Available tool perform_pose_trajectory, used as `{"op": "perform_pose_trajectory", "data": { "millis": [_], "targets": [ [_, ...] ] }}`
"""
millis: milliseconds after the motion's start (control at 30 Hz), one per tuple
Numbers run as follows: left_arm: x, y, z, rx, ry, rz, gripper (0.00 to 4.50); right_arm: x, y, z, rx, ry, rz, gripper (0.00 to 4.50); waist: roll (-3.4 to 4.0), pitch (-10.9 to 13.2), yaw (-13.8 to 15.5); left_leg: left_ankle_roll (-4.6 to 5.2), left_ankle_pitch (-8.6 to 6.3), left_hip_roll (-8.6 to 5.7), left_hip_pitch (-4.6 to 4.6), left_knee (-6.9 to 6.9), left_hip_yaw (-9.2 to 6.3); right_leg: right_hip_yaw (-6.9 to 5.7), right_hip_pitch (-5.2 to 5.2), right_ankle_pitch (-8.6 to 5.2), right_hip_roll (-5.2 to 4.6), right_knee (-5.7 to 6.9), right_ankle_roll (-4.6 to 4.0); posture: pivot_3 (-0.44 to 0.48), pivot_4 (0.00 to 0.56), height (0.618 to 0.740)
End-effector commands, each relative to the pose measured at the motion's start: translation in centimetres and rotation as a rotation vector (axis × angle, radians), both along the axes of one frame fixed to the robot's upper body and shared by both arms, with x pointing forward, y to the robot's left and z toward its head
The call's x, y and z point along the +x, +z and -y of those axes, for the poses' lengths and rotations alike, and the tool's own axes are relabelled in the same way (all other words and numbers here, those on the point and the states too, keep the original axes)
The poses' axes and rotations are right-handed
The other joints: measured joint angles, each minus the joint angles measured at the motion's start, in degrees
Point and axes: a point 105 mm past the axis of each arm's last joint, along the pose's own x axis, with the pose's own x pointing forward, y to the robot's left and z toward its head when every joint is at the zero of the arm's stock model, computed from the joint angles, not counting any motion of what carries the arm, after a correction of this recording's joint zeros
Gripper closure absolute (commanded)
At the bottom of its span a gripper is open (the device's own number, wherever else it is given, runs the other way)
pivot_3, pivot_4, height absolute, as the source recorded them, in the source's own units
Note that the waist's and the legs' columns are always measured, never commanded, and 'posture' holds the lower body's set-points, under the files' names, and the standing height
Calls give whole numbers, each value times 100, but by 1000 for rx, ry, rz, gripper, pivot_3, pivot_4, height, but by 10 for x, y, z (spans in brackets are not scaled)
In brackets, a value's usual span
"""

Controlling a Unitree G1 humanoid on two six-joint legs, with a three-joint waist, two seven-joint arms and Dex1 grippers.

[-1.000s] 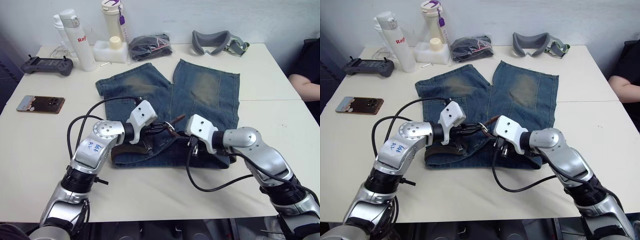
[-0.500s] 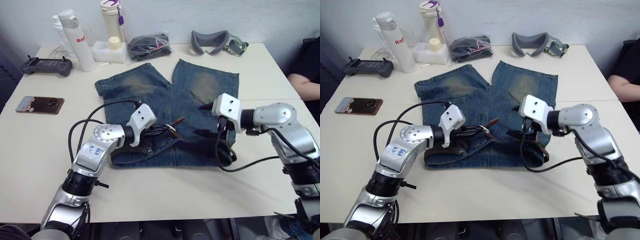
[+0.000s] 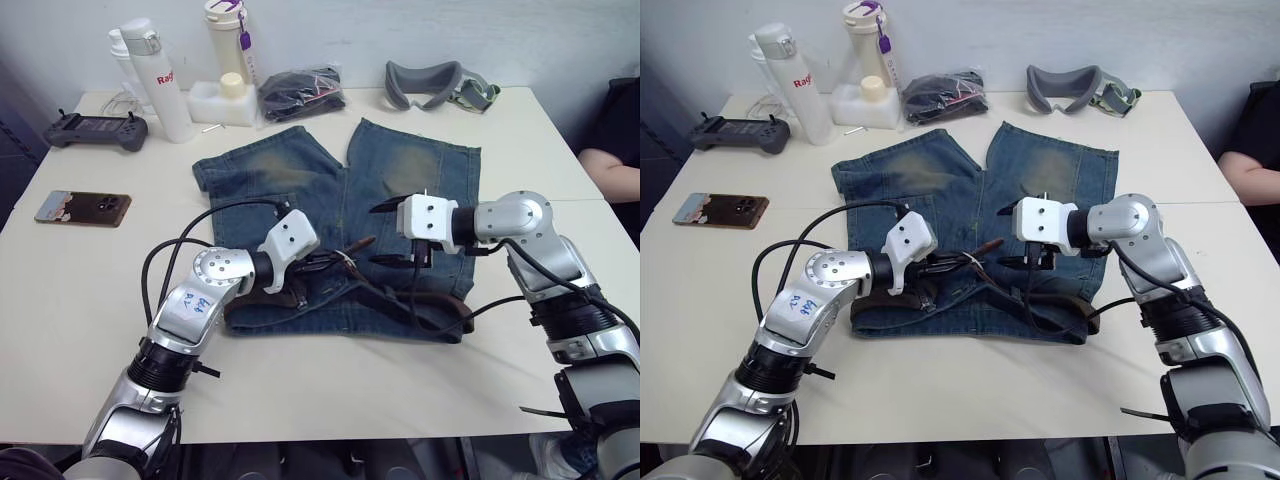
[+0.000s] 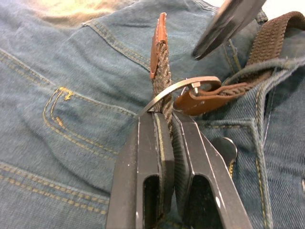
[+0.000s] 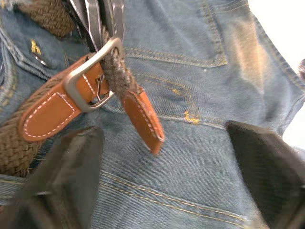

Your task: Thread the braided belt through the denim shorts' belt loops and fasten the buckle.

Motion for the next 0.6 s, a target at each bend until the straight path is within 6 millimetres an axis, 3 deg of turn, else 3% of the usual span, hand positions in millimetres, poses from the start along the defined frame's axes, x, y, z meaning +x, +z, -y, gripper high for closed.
{"op": "perform_pose_trajectory", "data": {
  "millis": [33, 167, 233, 267, 333, 367, 600],
  "targets": [
    [-3, 15, 11, -19, -47, 70, 4500, 0, 7, -4, -10, 30, 49, 2345, 0, 0, 3, 0, 0, 0, 0, 0, 0, 0, 0, 0, 0, 0, 0, 0, 150, 739],
    [-4, 18, 12, -27, -57, 76, 4500, -1, 7, -6, -13, 47, 57, 4383, 0, 0, 0, 0, 0, 0, 0, 1, 0, -1, 0, 0, 0, 1, 0, 0, 150, 739],
    [-2, 18, 11, -35, -42, 70, 4500, -1, 8, -6, -9, 49, 55, 4448, 0, 0, 0, 0, 0, 1, 0, 1, 0, -1, 0, 0, 0, 2, 0, 0, 150, 739],
    [0, 20, 8, -47, -23, 68, 3841, -1, 8, -6, -11, 48, 57, 4500, 0, 0, -1, 0, 0, 1, 0, 2, 0, 0, 0, 0, 0, 2, 0, 0, 150, 739],
    [-2, 25, 3, -80, -21, 43, 3415, 0, 10, -4, -18, 41, 68, 4500, 0, 0, 0, 0, 0, 2, 0, 2, 0, 0, 0, 0, 0, 2, 0, 0, 150, 739],
    [-6, 28, -1, -88, -32, 29, 2917, 1, 12, -1, -23, 31, 76, 4500, 0, 0, -1, 0, 0, 2, 0, 3, 0, 0, 0, 0, -1, 3, 0, 0, 150, 739],
    [-8, 57, -42, -168, 37, 4, 13, 7, 19, 45, -58, -69, 123, 4500, 0, 0, -4, -1, 0, 3, 1, 3, -1, -1, 0, 0, -3, 2, 0, 0, 150, 739]
  ]
}}
